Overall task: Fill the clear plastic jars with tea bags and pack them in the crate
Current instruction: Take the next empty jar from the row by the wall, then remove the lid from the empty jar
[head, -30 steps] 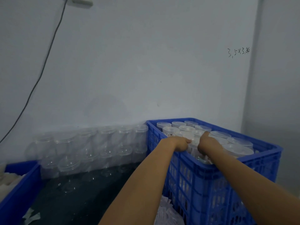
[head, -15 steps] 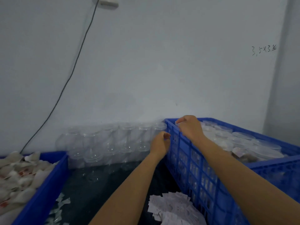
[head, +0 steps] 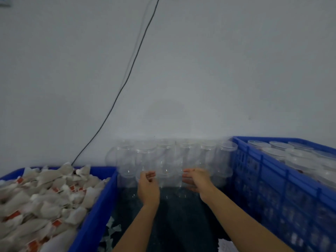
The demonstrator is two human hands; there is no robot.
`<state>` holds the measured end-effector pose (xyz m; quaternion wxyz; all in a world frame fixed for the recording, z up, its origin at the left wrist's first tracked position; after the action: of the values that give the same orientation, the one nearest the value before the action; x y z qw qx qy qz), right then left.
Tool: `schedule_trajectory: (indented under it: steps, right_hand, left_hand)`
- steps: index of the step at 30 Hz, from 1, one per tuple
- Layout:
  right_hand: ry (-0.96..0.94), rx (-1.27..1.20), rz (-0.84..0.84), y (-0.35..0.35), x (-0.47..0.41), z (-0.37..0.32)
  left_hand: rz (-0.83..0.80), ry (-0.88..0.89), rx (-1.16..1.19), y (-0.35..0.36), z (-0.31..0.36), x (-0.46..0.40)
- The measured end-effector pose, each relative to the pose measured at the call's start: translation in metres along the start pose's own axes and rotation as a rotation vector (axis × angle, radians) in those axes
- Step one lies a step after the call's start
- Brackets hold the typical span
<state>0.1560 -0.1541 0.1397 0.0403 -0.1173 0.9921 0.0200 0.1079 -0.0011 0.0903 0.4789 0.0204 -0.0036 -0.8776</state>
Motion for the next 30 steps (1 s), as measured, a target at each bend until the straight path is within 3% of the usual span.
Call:
schedule_trajectory:
  steps: [5,12,23,30]
  right_hand:
    - [-0.037,-0.068,-0.032,0.059,-0.027,0.026]
    - [-0.084,-0.145,-0.064,0.112,-0.049,0.045]
    - [-0.223,-0.1,-0.086,0.123,-0.038,0.044]
    - [-0.308,-0.005,-0.016,0.105,-0.011,0.032]
  left_hand:
    - [0.166,0.139,-0.012,-0.023,0.007,-0.027]
    - [-0.069,0.122,-0.089,-0.012,-0.01,-0.071]
    - [0.006,0.135,-0.08,-0.005,-0.019,-0.07]
    - [-0.086,0.126,0.004,-0.016,-0.001,-0.034]
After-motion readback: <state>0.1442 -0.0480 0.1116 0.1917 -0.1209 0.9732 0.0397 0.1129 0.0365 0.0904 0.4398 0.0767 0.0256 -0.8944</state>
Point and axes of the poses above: each hand's wrist, its own x-axis away from the middle knuckle, its own y-axis out of the palm, z = x × y, the point moved 3 cm from there along -x, towards the middle knuckle, and after that the axes turned 11 degrees about -y, right-handed, at the moved point
